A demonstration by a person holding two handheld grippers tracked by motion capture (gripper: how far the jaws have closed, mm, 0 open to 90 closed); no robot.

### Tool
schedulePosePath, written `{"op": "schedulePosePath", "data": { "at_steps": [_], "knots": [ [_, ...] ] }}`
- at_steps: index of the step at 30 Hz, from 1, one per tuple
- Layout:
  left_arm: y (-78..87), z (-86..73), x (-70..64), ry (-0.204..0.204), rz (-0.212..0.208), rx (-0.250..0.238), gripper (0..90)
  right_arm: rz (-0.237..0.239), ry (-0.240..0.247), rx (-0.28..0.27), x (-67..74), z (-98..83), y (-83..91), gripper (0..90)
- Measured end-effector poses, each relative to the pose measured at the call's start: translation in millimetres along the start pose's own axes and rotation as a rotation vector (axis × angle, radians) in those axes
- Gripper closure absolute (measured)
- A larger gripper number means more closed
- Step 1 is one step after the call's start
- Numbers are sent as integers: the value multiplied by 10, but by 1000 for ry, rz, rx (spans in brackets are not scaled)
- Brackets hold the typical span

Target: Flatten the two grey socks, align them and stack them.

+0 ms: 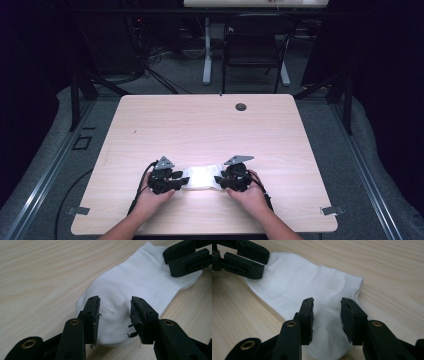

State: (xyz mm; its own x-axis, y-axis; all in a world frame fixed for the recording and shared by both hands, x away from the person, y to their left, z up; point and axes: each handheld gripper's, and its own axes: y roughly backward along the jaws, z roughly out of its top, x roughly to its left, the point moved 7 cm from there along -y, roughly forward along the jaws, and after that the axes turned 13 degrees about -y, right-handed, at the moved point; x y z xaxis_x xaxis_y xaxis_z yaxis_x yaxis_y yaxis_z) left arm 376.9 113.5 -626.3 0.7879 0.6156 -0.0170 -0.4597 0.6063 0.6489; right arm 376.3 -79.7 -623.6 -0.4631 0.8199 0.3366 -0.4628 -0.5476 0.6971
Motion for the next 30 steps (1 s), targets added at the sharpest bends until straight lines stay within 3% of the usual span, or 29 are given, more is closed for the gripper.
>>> {"op": "schedulePosePath", "data": {
  "at_steps": [7, 16, 21, 30],
  "knots": [
    [-10, 5, 18, 10, 3, -11, 584, 4, -28, -8, -36, 43, -26, 618],
    [17, 24, 23, 20, 10, -25, 530, -9, -7, 0, -7, 89, -53, 571],
    [64, 44, 34, 19, 10, -42, 492, -10, -2, -1, 20, 89, -7, 538],
    [212, 93, 41, 7, 13, -63, 436, 12, 2, -56, 81, 126, 128, 488]
  ]
}}
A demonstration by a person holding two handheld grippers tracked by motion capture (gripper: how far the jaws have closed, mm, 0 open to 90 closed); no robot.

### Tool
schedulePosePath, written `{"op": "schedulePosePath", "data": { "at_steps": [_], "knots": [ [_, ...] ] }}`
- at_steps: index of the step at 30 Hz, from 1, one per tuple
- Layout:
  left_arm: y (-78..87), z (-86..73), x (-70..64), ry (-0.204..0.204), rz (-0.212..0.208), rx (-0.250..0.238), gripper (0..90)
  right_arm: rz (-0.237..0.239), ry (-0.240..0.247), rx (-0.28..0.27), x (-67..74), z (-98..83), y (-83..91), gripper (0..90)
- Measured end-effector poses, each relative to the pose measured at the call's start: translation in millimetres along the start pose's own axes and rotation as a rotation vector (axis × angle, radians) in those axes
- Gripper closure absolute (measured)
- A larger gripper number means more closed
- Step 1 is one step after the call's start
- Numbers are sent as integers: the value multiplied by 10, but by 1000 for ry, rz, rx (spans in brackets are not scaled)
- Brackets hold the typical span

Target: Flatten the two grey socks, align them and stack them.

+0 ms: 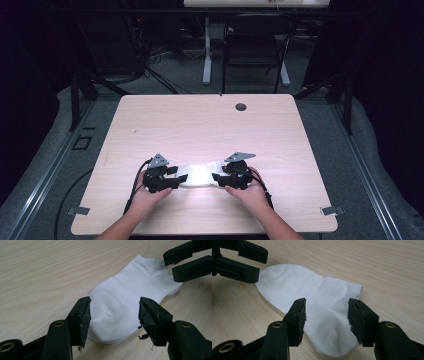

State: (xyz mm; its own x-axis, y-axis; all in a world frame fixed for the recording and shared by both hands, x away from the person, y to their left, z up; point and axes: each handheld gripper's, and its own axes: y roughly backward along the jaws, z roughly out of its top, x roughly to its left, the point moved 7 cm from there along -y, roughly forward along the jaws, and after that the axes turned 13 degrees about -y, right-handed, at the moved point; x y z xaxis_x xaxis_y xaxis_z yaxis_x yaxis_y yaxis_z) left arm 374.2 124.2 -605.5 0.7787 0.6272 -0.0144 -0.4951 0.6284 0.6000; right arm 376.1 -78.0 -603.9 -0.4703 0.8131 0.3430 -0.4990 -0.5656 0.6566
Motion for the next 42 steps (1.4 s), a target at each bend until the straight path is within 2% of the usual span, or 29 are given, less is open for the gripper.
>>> {"op": "schedulePosePath", "data": {
  "at_steps": [6, 9, 15, 20, 23, 27, 29, 32, 36, 38, 42],
  "knots": [
    [111, -8, -10, 0, 0, -6, 427, -6, 36, -10, 34, -36, 117, 475],
    [176, -11, -21, 15, 2, -18, 425, -7, 49, -27, 55, -54, 180, 465],
    [301, -10, -46, 10, -3, -23, 418, 2, 37, -55, 73, -85, 344, 460],
    [386, -29, -56, 22, 0, -34, 413, 9, 22, -77, 51, -122, 447, 458],
    [422, -70, -52, 24, 4, -37, 412, 8, 9, -89, 20, -159, 479, 457],
    [427, -163, -2, 15, 33, -29, 411, 1, -20, -108, -58, -218, 479, 456],
    [408, -229, 31, 14, 52, -20, 412, -13, -9, -105, -100, -253, 462, 457],
    [381, -306, 70, 30, 57, 0, 412, -24, 6, -101, -133, -286, 431, 463],
    [359, -328, 102, 1, 74, 11, 412, -35, 21, -98, -166, -302, 422, 475],
    [344, -329, 113, -22, 87, 19, 412, -26, 13, -112, -172, -304, 410, 478],
    [323, -332, 107, -42, 85, 25, 412, -33, 13, -112, -212, -316, 405, 484]
  ]
}}
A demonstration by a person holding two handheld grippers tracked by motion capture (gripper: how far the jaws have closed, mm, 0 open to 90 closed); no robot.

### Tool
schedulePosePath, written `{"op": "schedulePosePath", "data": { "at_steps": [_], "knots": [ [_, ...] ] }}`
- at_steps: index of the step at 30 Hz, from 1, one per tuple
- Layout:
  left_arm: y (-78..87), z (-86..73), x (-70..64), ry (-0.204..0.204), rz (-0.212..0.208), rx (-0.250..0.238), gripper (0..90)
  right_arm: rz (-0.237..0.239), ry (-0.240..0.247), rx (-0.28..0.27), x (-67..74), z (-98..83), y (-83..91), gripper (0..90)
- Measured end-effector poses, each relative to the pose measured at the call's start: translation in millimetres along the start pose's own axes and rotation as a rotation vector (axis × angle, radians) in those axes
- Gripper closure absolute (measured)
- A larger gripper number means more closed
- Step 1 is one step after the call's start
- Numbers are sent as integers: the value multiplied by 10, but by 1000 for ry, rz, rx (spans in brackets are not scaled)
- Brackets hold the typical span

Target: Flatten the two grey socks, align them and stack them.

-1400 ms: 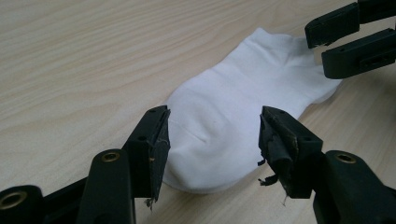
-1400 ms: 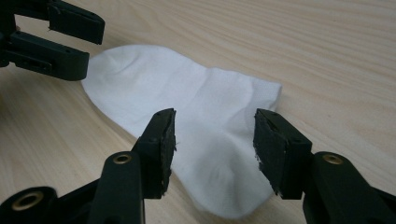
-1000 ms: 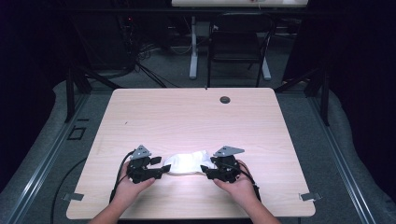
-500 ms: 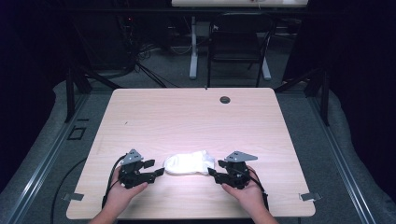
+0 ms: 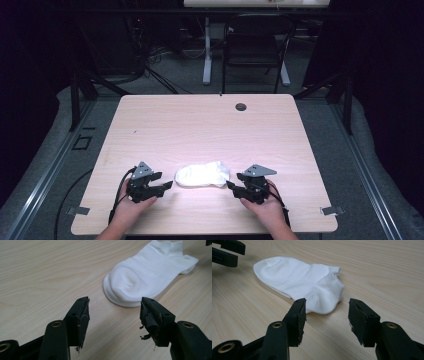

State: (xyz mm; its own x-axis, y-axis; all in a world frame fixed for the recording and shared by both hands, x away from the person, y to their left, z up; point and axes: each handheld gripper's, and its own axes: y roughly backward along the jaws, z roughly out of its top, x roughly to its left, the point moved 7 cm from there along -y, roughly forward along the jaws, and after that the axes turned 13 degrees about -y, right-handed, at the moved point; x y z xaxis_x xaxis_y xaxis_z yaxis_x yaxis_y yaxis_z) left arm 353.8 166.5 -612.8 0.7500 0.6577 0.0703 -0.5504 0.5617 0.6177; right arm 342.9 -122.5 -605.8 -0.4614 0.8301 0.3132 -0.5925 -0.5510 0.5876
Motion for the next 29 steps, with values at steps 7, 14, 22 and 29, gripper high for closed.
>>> {"op": "schedulePosePath", "data": {
  "at_steps": [7, 14, 22, 29],
  "knots": [
    [-48, -10, -38, -15, -7, 7, 412, 11, -11, 2, 1, -36, -50, 494],
    [-56, -4, -80, 15, -37, 0, 412, 13, 12, 11, 29, -60, -93, 495],
    [-86, -1, -113, -8, -45, 4, 412, 13, 20, 21, 49, -72, -136, 493],
    [-77, 28, -103, -39, -20, -22, 412, 3, 52, -1, 63, -56, -128, 478]
  ]
}}
